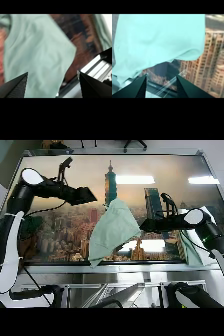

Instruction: Fold the shirts.

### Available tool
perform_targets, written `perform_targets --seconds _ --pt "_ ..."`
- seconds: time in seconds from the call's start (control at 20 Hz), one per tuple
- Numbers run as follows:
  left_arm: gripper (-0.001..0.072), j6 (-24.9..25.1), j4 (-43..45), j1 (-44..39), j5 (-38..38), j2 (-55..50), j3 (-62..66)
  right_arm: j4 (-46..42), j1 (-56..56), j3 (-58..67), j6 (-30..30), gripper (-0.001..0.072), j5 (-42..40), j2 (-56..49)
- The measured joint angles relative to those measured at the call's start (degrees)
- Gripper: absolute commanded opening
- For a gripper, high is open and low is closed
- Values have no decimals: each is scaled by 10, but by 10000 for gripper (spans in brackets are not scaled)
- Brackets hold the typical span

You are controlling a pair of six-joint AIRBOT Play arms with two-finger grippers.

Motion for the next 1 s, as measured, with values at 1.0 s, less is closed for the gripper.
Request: perform_targets --seconds 1.0 --pt "398 77 -44 -71 224 37 -456 112 -22 -154 -67 494 -30 7"
